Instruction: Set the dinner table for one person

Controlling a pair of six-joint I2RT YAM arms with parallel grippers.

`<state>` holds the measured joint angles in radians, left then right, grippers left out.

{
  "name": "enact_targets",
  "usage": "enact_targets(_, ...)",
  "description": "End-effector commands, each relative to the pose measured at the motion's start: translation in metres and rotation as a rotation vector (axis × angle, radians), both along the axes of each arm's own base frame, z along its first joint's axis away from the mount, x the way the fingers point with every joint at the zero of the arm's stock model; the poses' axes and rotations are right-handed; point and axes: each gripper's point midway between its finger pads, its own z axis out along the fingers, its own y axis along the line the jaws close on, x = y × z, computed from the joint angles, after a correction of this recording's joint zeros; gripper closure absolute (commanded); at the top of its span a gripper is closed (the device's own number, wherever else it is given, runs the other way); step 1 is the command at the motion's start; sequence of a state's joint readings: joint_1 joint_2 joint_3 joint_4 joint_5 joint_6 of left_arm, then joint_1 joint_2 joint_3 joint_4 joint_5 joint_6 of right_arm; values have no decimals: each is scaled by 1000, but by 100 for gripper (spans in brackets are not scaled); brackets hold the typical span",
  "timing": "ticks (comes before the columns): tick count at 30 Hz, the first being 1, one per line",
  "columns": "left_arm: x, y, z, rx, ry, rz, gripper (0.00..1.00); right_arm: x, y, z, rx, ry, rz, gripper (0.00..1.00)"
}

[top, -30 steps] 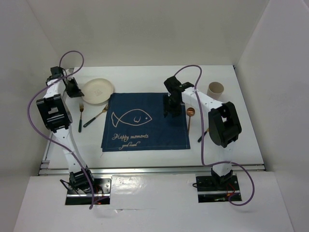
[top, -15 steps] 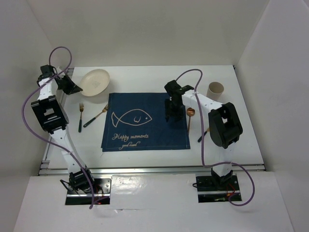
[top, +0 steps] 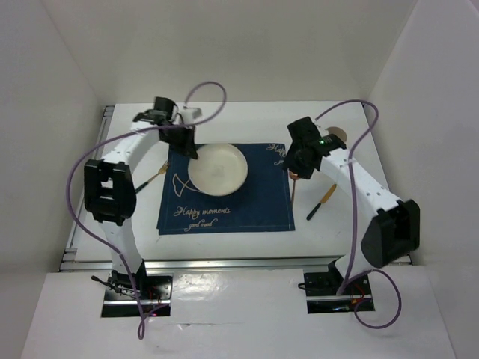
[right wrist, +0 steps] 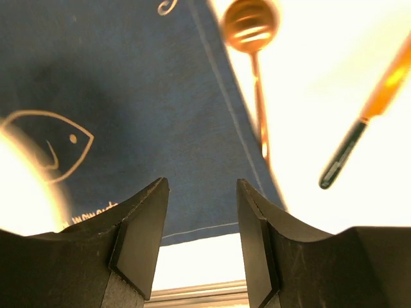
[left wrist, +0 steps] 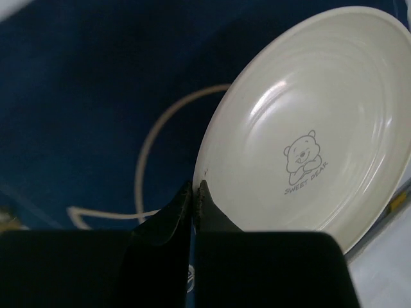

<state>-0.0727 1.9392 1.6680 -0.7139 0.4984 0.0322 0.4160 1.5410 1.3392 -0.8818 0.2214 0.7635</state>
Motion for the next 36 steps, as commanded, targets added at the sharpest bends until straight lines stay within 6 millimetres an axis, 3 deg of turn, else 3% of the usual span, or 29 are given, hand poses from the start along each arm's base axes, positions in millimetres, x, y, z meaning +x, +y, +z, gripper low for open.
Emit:
enact_targets(1, -28, -23, -28, 113, 25, -154, 100, -4, -13, 8, 16, -70, -75, 46)
enact_targets(5, -37, -51, -48, 140, 59, -214, 100, -22, -23, 1, -2, -51, -79, 46)
enact_targets(13, -39, -68, -78, 218, 71, -250, 100, -38, -31, 1, 7, -88, -84, 46)
enact_targets(20, -36, -72, -92, 240, 48, -245, 100, -35, -29, 3, 12, -102, -63, 45)
enact_targets(27, -32, -65, -93, 277, 25, -224, 100, -42, -42, -35, -54, 51, -116, 41)
enact_targets(29, -34, -64, -96, 282, 29, -234, 89, -42, -41, -46, -68, 89, -101, 41)
enact_targets(31, -35, -66, -96, 276, 25, -248, 84, -43, -45, -60, -98, 138, -89, 41)
enact_targets(36, -42, -73, -99, 251, 48, -273, 83, -30, -48, -81, -120, 164, -60, 50)
